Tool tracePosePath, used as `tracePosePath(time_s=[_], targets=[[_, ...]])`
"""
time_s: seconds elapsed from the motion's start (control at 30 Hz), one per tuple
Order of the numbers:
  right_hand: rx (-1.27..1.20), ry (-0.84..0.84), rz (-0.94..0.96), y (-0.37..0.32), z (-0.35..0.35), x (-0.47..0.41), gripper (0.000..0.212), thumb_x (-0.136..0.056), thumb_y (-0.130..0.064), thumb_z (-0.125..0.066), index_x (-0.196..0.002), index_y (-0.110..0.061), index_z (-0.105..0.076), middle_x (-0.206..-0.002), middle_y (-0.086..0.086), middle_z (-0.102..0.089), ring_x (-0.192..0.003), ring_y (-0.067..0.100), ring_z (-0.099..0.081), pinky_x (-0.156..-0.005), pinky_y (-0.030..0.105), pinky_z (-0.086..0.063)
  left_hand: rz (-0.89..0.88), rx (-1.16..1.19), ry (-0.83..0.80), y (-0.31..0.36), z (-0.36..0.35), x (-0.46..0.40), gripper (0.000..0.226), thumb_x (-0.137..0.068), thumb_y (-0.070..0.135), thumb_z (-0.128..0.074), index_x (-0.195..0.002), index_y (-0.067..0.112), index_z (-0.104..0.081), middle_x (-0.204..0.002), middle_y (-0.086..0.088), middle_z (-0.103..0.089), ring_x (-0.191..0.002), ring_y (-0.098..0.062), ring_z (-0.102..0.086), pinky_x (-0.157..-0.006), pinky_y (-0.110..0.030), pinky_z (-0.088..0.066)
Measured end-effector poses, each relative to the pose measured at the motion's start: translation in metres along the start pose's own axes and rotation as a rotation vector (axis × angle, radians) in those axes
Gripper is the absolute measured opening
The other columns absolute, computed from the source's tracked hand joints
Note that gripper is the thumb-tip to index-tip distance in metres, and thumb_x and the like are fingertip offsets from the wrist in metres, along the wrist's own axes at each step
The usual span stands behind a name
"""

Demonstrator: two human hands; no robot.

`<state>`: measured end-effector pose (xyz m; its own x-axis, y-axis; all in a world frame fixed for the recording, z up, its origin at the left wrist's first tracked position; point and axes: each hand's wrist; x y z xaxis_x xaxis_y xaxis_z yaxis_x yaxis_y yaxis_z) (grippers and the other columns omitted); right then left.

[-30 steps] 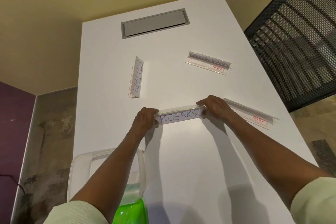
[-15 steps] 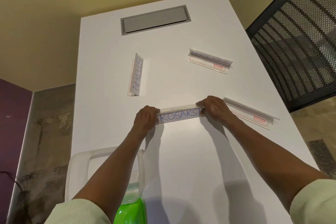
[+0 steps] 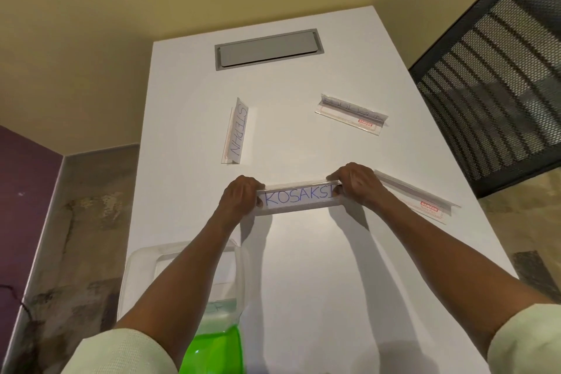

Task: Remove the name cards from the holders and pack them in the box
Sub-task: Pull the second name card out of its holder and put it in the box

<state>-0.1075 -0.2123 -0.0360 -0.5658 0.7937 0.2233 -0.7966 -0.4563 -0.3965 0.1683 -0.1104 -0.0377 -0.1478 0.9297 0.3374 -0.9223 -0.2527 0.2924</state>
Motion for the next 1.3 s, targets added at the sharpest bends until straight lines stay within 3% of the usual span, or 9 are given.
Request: tracePosePath(time_s=[0.43, 0.67, 0.77, 0.93, 1.03, 1.17, 1.3], targets=[[0.100, 0.048, 0.014, -0.054, 0.036, 0.029, 0.035, -0.074, -0.023, -0.075, -0.110, -0.021, -0.072, -0.108, 0.005, -0.072, -0.108, 0.026, -0.059, -0.081, 0.034, -0.046, 0.007, 0.051, 0.072, -0.010, 0.049, 0.054, 0.048, -0.077, 0.013, -0.077, -0.123, 0.013, -0.065, -0.129, -0.011, -0.061, -0.125, -0.027, -0.049, -0.103, -0.034, -0.041], [0.172, 0.066, 0.092, -0.095, 0.041, 0.048, 0.035, -0.074, -0.023, -0.075, -0.109, -0.020, -0.072, -0.107, 0.005, -0.072, -0.107, 0.028, -0.060, -0.078, 0.033, -0.047, 0.050, 0.043, 0.100, -0.027, 0.072, 0.095, 0.047, -0.076, 0.009, -0.078, -0.121, 0.014, -0.067, -0.123, -0.010, -0.065, -0.118, -0.026, -0.055, -0.091, -0.029, -0.045], [0.202, 0.056, 0.146, -0.117, 0.039, 0.056, 0.027, -0.073, -0.023, -0.073, -0.100, -0.020, -0.074, -0.096, 0.006, -0.073, -0.099, 0.029, -0.062, -0.070, 0.032, -0.048, 0.072, 0.033, 0.103, -0.041, 0.078, 0.114, 0.049, -0.073, 0.010, -0.080, -0.120, 0.015, -0.068, -0.121, -0.011, -0.066, -0.116, -0.027, -0.058, -0.092, -0.031, -0.048], [0.234, 0.044, 0.219, -0.153, 0.029, 0.068, 0.029, -0.073, -0.022, -0.071, -0.102, -0.020, -0.073, -0.097, 0.007, -0.073, -0.098, 0.029, -0.062, -0.071, 0.033, -0.050, 0.138, 0.044, 0.100, -0.068, 0.081, 0.144, 0.046, -0.067, 0.008, -0.083, -0.112, 0.014, -0.072, -0.113, -0.010, -0.070, -0.103, -0.028, -0.064, -0.084, -0.032, -0.052], [0.247, 0.033, 0.283, -0.173, 0.022, 0.076, 0.019, -0.072, -0.021, -0.070, -0.090, -0.015, -0.072, -0.086, 0.011, -0.071, -0.087, 0.031, -0.061, -0.058, 0.029, -0.039, 0.172, 0.054, 0.103, -0.083, 0.080, 0.160, 0.050, -0.065, 0.008, -0.085, -0.113, 0.015, -0.072, -0.114, -0.009, -0.070, -0.107, -0.026, -0.063, -0.085, -0.028, -0.049], [0.299, 0.017, 0.341, -0.196, 0.011, 0.082, 0.009, -0.071, -0.017, -0.068, -0.070, -0.010, -0.062, -0.073, 0.015, -0.066, -0.066, 0.032, -0.049, -0.053, 0.027, -0.030, 0.225, 0.061, 0.087, -0.102, 0.079, 0.177, 0.052, -0.060, 0.009, -0.089, -0.109, 0.016, -0.073, -0.112, -0.006, -0.071, -0.106, -0.024, -0.065, -0.089, -0.030, -0.052], [0.308, 0.009, 0.393, -0.215, -0.006, 0.081, 0.009, -0.072, -0.015, -0.065, -0.072, -0.007, -0.062, -0.073, 0.016, -0.065, -0.071, 0.035, -0.058, -0.053, 0.028, -0.031, 0.267, 0.069, 0.094, -0.118, 0.079, 0.191, 0.058, -0.059, 0.013, -0.091, -0.114, 0.015, -0.071, -0.117, -0.006, -0.070, -0.106, -0.022, -0.064, -0.089, -0.030, -0.052]])
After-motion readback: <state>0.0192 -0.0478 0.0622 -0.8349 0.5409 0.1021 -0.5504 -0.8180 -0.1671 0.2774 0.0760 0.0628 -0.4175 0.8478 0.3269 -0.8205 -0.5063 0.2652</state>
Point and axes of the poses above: each hand's wrist, its own x-axis away from the middle knuckle, its own z-axis out of the back of the hand, y = z × x
